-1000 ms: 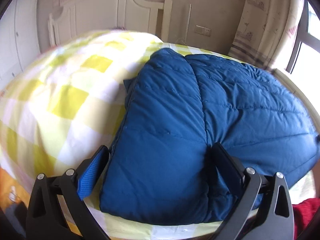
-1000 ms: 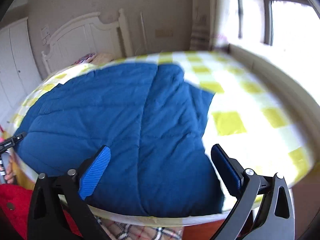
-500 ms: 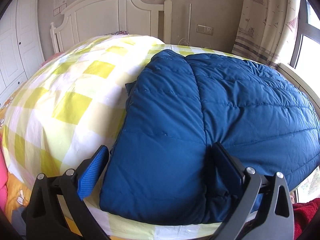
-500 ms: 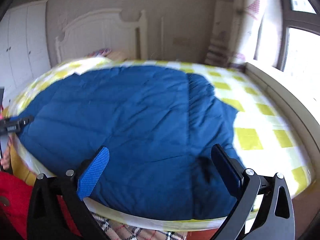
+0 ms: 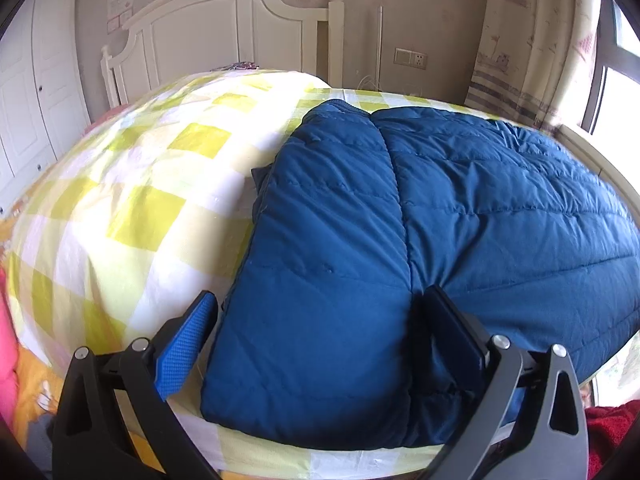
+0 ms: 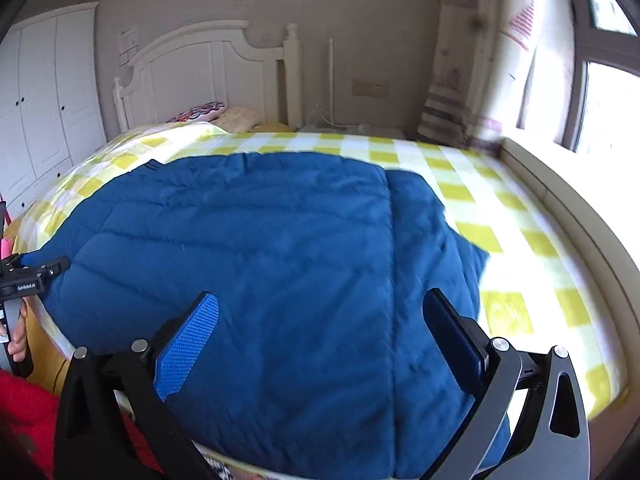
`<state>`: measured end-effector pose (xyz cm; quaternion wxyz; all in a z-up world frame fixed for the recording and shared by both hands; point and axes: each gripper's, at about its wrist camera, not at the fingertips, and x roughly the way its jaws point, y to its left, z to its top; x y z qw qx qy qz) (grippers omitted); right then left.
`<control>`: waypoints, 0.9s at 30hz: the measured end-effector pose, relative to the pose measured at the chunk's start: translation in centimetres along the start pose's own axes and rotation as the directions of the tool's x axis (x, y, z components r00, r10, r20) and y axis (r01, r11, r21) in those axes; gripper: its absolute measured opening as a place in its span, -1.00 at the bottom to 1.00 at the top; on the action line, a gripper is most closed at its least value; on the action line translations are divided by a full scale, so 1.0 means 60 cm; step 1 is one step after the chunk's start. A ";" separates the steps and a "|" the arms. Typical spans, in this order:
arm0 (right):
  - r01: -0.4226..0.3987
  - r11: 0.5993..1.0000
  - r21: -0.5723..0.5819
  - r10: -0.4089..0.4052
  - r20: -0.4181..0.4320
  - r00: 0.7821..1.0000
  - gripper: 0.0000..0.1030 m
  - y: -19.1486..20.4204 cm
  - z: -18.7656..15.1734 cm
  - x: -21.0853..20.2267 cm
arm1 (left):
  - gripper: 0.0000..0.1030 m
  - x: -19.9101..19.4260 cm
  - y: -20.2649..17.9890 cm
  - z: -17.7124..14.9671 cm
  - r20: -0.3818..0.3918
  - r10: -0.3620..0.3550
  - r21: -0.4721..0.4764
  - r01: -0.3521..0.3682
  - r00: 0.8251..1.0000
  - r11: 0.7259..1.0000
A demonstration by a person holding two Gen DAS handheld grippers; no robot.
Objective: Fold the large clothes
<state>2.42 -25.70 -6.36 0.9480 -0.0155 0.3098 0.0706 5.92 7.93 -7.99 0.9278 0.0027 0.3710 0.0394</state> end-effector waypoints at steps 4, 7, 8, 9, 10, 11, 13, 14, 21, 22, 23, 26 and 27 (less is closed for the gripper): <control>0.002 1.000 -0.023 -0.004 -0.071 0.997 0.91 0.017 0.038 0.070 | 0.96 -0.002 -0.006 0.000 0.014 0.025 0.028 -0.026 1.000 0.999; -0.037 0.999 -0.003 0.037 -0.108 0.993 0.91 0.010 0.030 0.107 | 0.96 0.000 -0.001 -0.002 0.009 0.005 0.008 -0.005 1.000 1.000; -0.038 0.999 -0.003 0.037 -0.120 0.992 0.90 0.009 0.032 0.103 | 0.96 0.000 0.001 -0.002 0.004 -0.002 0.002 0.002 1.000 1.000; -0.028 1.000 -0.004 0.028 -0.126 0.992 0.90 0.007 0.034 0.089 | 0.96 0.000 0.002 -0.002 0.003 -0.006 0.001 0.006 1.000 1.000; -0.024 1.000 0.003 0.024 -0.109 0.994 0.90 0.003 0.033 0.071 | 0.96 0.000 0.002 -0.002 0.002 -0.006 0.001 0.006 1.000 1.000; -0.036 0.999 0.017 0.038 -0.076 0.996 0.90 -0.004 0.026 0.047 | 0.96 0.000 0.001 -0.001 0.002 -0.002 0.006 0.002 1.000 1.000; -0.078 0.995 0.067 0.078 -0.005 0.997 0.90 -0.032 0.004 -0.014 | 0.96 -0.003 -0.002 0.000 0.002 0.011 0.020 -0.011 1.000 1.000; -0.081 0.991 0.108 0.079 0.028 0.996 0.90 -0.055 -0.012 -0.046 | 0.96 -0.005 -0.002 0.001 0.003 0.015 0.023 -0.015 1.000 1.000; -0.204 0.834 0.512 0.167 0.117 0.979 0.90 -0.221 -0.166 -0.160 | 0.93 -0.102 -0.024 0.034 0.253 0.070 0.001 -0.073 0.965 0.997; -0.217 0.813 0.540 0.174 0.131 0.976 0.88 -0.230 -0.177 -0.160 | 0.93 -0.112 -0.040 0.049 0.277 0.048 0.023 -0.056 0.960 0.998; -0.247 0.779 0.576 0.198 0.148 0.969 0.85 -0.241 -0.186 -0.154 | 0.94 -0.113 -0.055 0.062 0.280 0.029 0.053 -0.046 0.960 0.998; -0.337 0.711 0.617 0.298 0.170 0.939 0.72 -0.247 -0.187 -0.120 | 0.95 -0.081 -0.101 0.101 0.242 -0.011 0.127 -0.020 0.970 0.992; -0.344 0.708 0.617 0.317 0.158 0.935 0.71 -0.243 -0.181 -0.107 | 0.95 -0.062 -0.111 0.112 0.226 -0.006 0.139 -0.026 0.974 0.990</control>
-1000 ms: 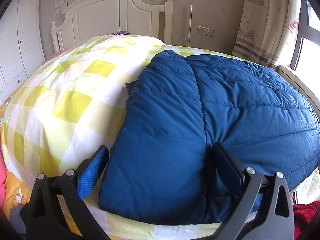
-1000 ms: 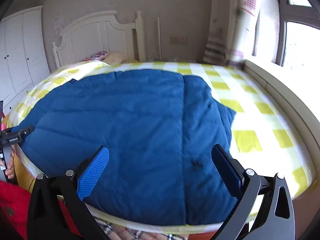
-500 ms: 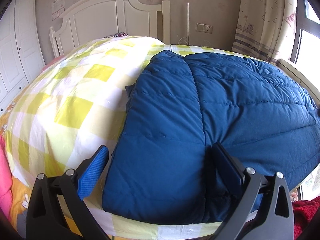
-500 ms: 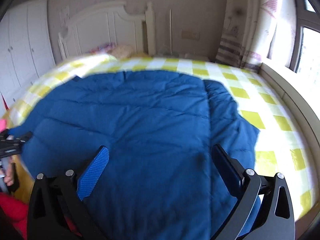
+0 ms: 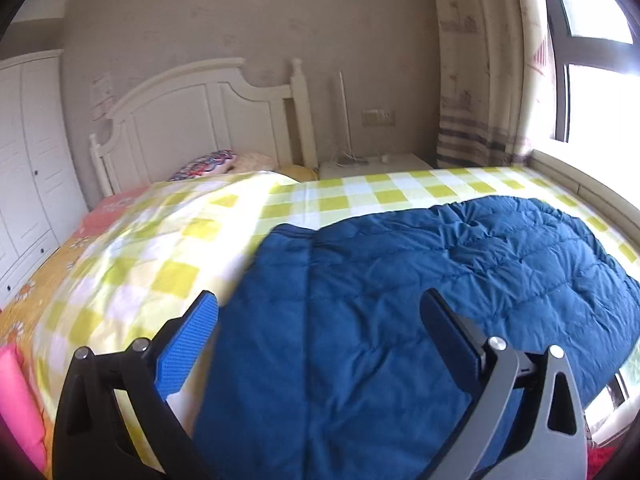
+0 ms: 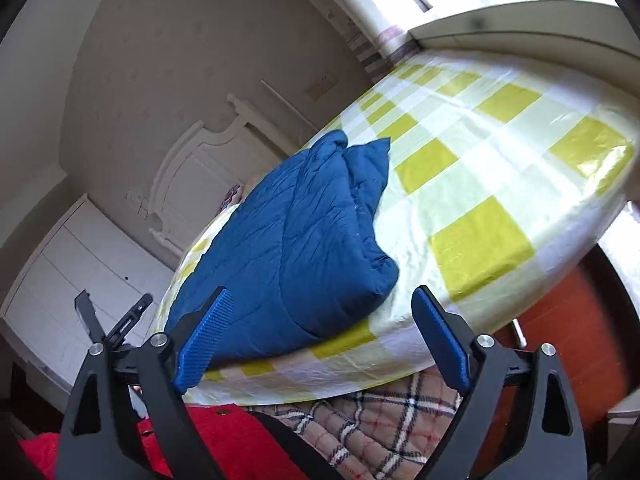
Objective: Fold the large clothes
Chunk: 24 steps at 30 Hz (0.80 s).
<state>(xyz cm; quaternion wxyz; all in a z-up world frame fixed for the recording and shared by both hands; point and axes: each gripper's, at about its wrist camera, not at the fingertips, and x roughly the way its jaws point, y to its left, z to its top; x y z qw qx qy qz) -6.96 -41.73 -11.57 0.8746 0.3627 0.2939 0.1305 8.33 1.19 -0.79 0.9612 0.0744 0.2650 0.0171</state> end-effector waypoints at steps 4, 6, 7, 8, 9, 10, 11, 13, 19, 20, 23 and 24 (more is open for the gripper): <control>0.001 1.000 0.016 0.000 -0.071 0.997 0.69 0.017 -0.016 0.045 | 0.95 0.106 -0.035 0.016 -0.119 0.004 0.030 0.000 0.993 1.000; 0.008 1.000 -0.005 -0.008 -0.087 0.996 0.68 0.028 -0.019 0.056 | 0.95 0.152 -0.041 0.012 -0.180 0.004 0.044 0.004 0.984 0.999; 0.008 1.000 -0.012 -0.009 -0.088 0.996 0.68 0.030 -0.020 0.060 | 0.96 0.167 -0.046 0.009 -0.194 0.002 0.048 0.007 0.981 0.999; 0.004 1.000 -0.017 -0.006 -0.091 0.996 0.69 0.034 -0.020 0.066 | 0.96 0.174 -0.046 0.006 -0.194 -0.002 0.043 0.011 0.981 0.999; 0.004 1.000 -0.024 -0.006 -0.096 0.995 0.69 0.039 -0.019 0.073 | 0.96 0.177 -0.044 0.006 -0.195 -0.007 0.042 0.016 0.981 0.999; 0.014 0.999 -0.044 -0.019 -0.104 0.994 0.69 0.048 -0.016 0.087 | 0.96 0.179 -0.043 0.005 -0.198 -0.012 0.042 0.020 0.980 0.999; 0.031 0.998 -0.062 -0.038 -0.110 0.993 0.69 0.057 -0.010 0.099 | 0.96 0.180 -0.040 0.002 -0.202 -0.019 0.037 0.027 0.979 0.999; 0.086 0.993 -0.078 -0.095 -0.126 0.987 0.88 0.080 0.006 0.135 | 0.96 0.182 -0.039 -0.001 -0.204 -0.026 0.032 0.034 0.979 0.999; 0.137 0.991 0.011 -0.136 -0.035 0.990 0.40 0.099 0.044 0.216 | 0.96 0.188 -0.041 -0.004 -0.202 0.009 0.040 -0.001 0.979 0.999; 0.107 0.993 0.045 -0.107 -0.001 0.994 0.15 0.089 0.046 0.213 | 0.95 0.187 -0.040 -0.001 -0.206 0.010 0.035 -0.003 0.978 0.999; -0.038 0.982 0.187 0.027 0.061 0.998 -0.21 0.044 0.047 0.192 | 0.92 0.164 -0.028 0.010 -0.193 -0.048 -0.029 0.043 0.980 0.999; -0.040 0.984 0.173 0.029 0.067 0.997 -0.22 0.047 0.046 0.188 | 0.92 0.150 -0.029 0.015 -0.173 -0.085 -0.045 0.079 0.981 0.996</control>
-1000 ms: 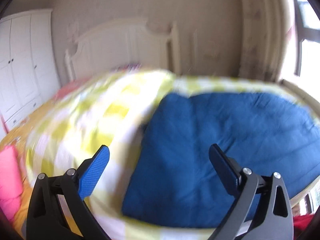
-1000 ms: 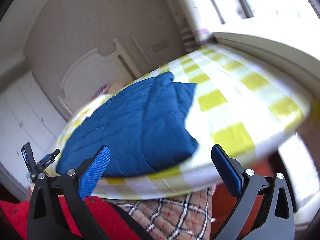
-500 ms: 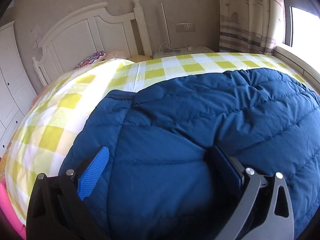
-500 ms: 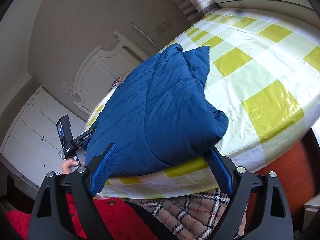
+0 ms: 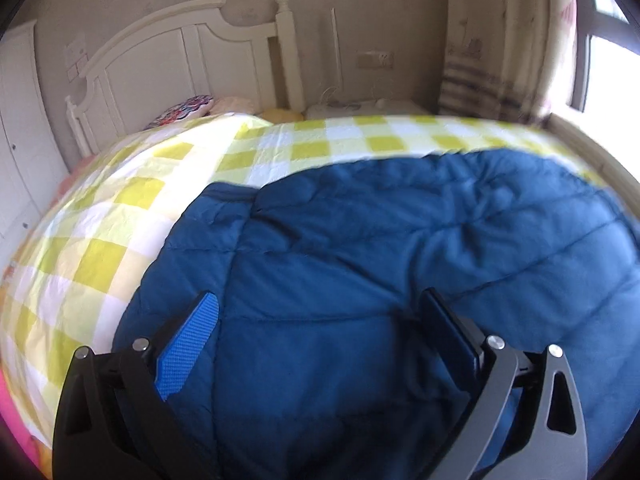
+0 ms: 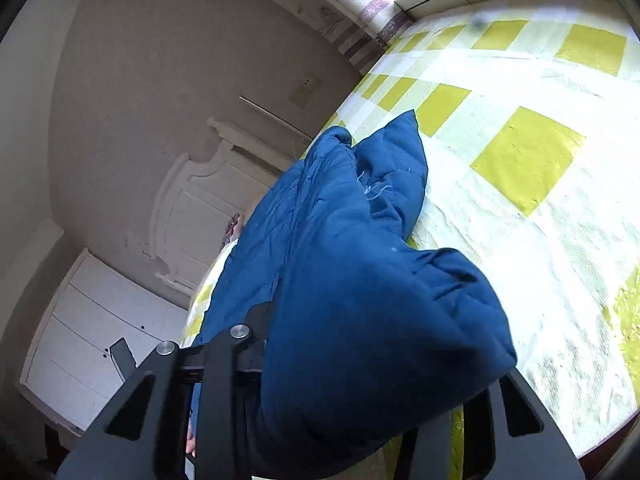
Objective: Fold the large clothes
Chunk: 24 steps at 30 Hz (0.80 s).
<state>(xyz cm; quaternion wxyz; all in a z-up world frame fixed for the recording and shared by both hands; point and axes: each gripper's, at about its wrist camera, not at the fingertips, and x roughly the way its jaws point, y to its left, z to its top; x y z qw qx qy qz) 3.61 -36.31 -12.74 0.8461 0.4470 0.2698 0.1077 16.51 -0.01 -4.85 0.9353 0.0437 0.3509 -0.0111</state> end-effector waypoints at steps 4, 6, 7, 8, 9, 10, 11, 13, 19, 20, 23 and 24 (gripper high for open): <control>0.004 0.998 -0.062 -0.001 0.040 0.999 -0.23 0.032 -0.001 -0.012 | 0.95 -0.036 -0.069 0.005 0.057 -0.035 0.139 0.027 0.998 0.990; -0.011 0.995 -0.095 0.018 0.066 0.998 -0.23 0.056 0.003 -0.022 | 0.96 0.003 -0.117 -0.014 -0.031 0.004 0.231 0.003 1.000 0.973; -0.021 0.992 -0.122 0.031 0.080 0.996 -0.23 0.073 0.004 -0.029 | 0.96 0.012 -0.129 -0.026 -0.018 0.030 0.252 -0.025 0.999 0.967; -0.029 0.986 -0.162 0.044 0.093 0.995 -0.24 0.094 0.003 -0.035 | 0.96 0.011 -0.132 -0.029 -0.008 0.038 0.273 -0.034 0.999 0.961; -0.025 0.972 -0.233 0.051 0.106 0.993 -0.24 0.131 0.001 -0.040 | 0.94 0.010 -0.128 -0.025 -0.028 0.024 0.274 -0.015 0.999 0.962; -0.016 0.957 -0.289 0.051 0.116 0.992 -0.24 0.160 -0.001 -0.044 | 0.92 0.007 -0.109 -0.018 -0.068 -0.042 0.253 0.058 0.997 0.966; -0.004 0.922 -0.388 0.057 0.126 0.990 -0.24 0.211 -0.007 -0.045 | 0.88 0.002 -0.084 -0.012 -0.088 -0.109 0.211 0.125 0.990 0.969; 0.006 0.834 -0.551 0.078 0.129 0.989 -0.24 0.300 -0.028 -0.041 | 0.83 -0.018 -0.011 0.005 -0.070 -0.177 0.060 0.181 0.982 0.982; 0.015 0.374 -0.927 0.044 0.034 0.998 -0.24 0.543 -0.208 0.066 | 0.82 -0.134 0.280 0.037 0.163 -0.157 -0.320 0.203 0.974 0.925; 0.001 0.276 -0.961 0.017 0.006 1.000 -0.24 0.568 -0.256 0.097 | 0.85 -0.149 0.307 0.036 0.179 -0.138 -0.335 0.192 0.974 0.923; -0.093 -0.040 -0.995 -0.142 -0.086 0.986 -0.24 0.592 -0.426 0.204 | 0.90 -0.195 0.370 0.024 0.216 -0.085 -0.363 0.161 0.973 0.918; -0.146 -0.146 -0.978 -0.230 -0.110 0.967 -0.20 0.580 -0.489 0.246 | 0.92 -0.203 0.379 0.018 0.215 -0.082 -0.359 0.157 0.973 0.920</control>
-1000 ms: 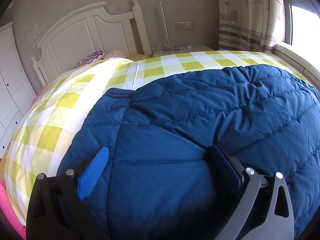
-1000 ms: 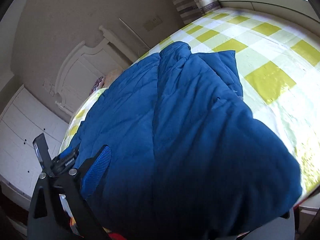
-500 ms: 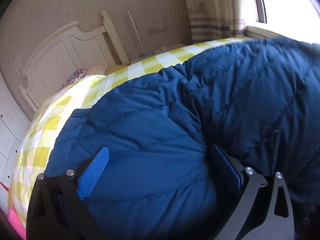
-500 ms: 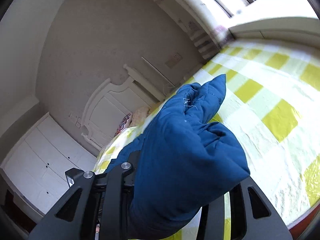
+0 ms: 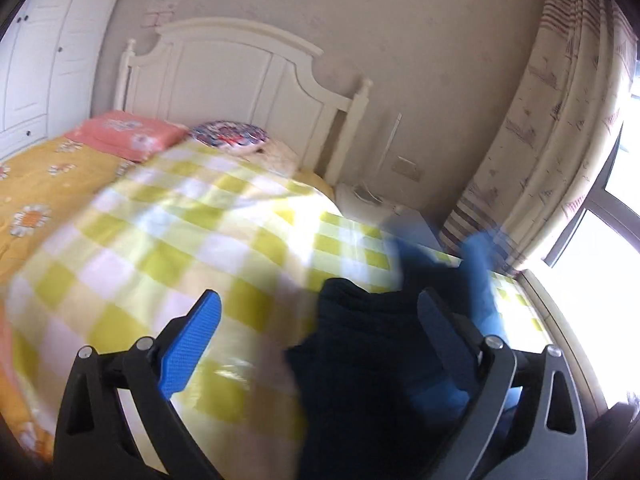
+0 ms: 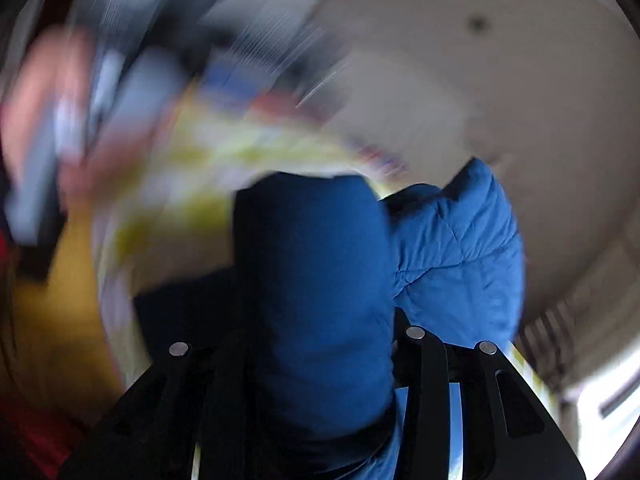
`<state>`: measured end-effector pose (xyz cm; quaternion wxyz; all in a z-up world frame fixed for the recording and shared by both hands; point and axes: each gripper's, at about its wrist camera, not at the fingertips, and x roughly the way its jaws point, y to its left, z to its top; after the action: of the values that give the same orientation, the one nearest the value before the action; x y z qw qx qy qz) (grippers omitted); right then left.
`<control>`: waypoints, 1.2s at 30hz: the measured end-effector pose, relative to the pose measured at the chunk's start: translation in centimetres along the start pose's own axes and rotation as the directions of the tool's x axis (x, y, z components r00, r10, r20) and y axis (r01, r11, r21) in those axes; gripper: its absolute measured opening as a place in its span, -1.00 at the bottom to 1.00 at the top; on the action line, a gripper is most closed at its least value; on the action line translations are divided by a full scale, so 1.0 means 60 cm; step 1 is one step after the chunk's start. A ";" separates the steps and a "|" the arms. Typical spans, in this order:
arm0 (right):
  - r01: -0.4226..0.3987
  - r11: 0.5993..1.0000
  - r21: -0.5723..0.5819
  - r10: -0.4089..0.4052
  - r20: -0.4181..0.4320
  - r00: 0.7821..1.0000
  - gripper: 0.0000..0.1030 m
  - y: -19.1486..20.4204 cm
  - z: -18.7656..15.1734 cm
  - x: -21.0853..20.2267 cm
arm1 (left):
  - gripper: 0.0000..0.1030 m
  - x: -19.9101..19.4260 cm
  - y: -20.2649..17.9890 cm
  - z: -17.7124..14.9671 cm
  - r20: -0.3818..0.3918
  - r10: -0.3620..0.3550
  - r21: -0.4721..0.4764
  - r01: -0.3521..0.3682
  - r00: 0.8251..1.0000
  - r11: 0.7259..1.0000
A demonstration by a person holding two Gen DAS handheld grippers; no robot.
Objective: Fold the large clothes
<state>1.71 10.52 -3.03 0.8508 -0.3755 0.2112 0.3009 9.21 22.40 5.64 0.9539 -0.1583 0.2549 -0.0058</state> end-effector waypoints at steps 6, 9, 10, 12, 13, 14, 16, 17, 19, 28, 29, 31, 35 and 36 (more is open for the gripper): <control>0.124 0.966 -0.229 -0.126 0.006 0.992 -0.16 0.097 -0.009 0.065 | 0.93 0.015 -0.041 -0.018 -0.085 -0.034 0.149 0.046 0.996 0.988; 0.123 0.968 -0.219 -0.124 0.009 0.992 -0.14 0.092 -0.004 0.068 | 0.94 0.062 -0.125 -0.001 -0.124 -0.091 0.264 0.121 0.988 0.957; 0.139 0.961 -0.237 -0.140 0.013 0.990 -0.13 0.097 -0.005 0.072 | 0.95 0.079 -0.149 0.001 -0.143 -0.114 0.294 0.153 0.983 0.944; 0.154 0.955 -0.254 -0.154 0.022 0.988 -0.11 0.111 -0.004 0.083 | 0.95 0.129 -0.208 0.013 -0.204 -0.131 0.381 0.202 0.970 0.902; 0.149 0.957 -0.249 -0.147 0.027 0.989 -0.09 0.109 -0.005 0.081 | 0.95 0.161 -0.234 0.015 -0.234 -0.102 0.425 0.196 0.967 0.884; 0.141 0.960 -0.242 -0.138 0.032 0.990 -0.08 0.107 -0.007 0.077 | 0.95 0.182 -0.246 0.013 -0.252 -0.077 0.444 0.186 0.965 0.876; 0.143 0.960 -0.241 -0.136 0.047 0.990 -0.01 0.106 -0.010 0.076 | 0.95 0.237 -0.255 0.004 -0.273 -0.003 0.478 0.138 0.962 0.867; 0.149 0.958 -0.244 -0.139 0.056 0.989 0.00 0.108 -0.015 0.070 | 0.96 0.279 -0.245 -0.009 -0.279 0.081 0.496 0.071 0.957 0.865; 0.146 0.958 -0.248 -0.134 0.065 0.989 0.08 0.108 -0.019 0.058 | 0.96 0.339 -0.204 -0.032 -0.367 0.079 0.422 0.090 0.927 0.902; -0.378 0.898 0.227 0.311 0.280 0.908 0.55 -0.085 -0.062 -0.098 | 0.96 0.356 -0.147 -0.050 -0.330 0.055 0.350 0.068 0.942 0.934; -0.345 0.900 0.266 0.270 0.283 0.921 0.53 -0.109 -0.072 -0.102 | 0.96 0.361 -0.142 -0.051 -0.335 0.044 0.337 0.076 0.941 0.938; -0.262 0.894 0.364 0.173 0.259 0.950 0.46 -0.162 -0.096 -0.103 | 0.96 0.357 -0.143 -0.048 -0.337 0.037 0.328 0.080 0.941 0.941; -0.245 0.845 0.476 0.177 0.185 0.967 0.43 -0.199 -0.133 -0.057 | 0.96 0.355 -0.139 -0.050 -0.322 0.040 0.329 0.072 0.946 0.942; -0.247 0.854 0.458 0.214 0.123 0.969 0.46 -0.184 -0.134 -0.018 | 0.96 0.354 -0.139 -0.049 -0.321 0.042 0.330 0.070 0.946 0.941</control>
<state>7.24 -1.96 -1.81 0.8806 -0.1195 0.2924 0.3531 26.82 11.63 -4.52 0.9121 0.0086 0.4017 -0.0820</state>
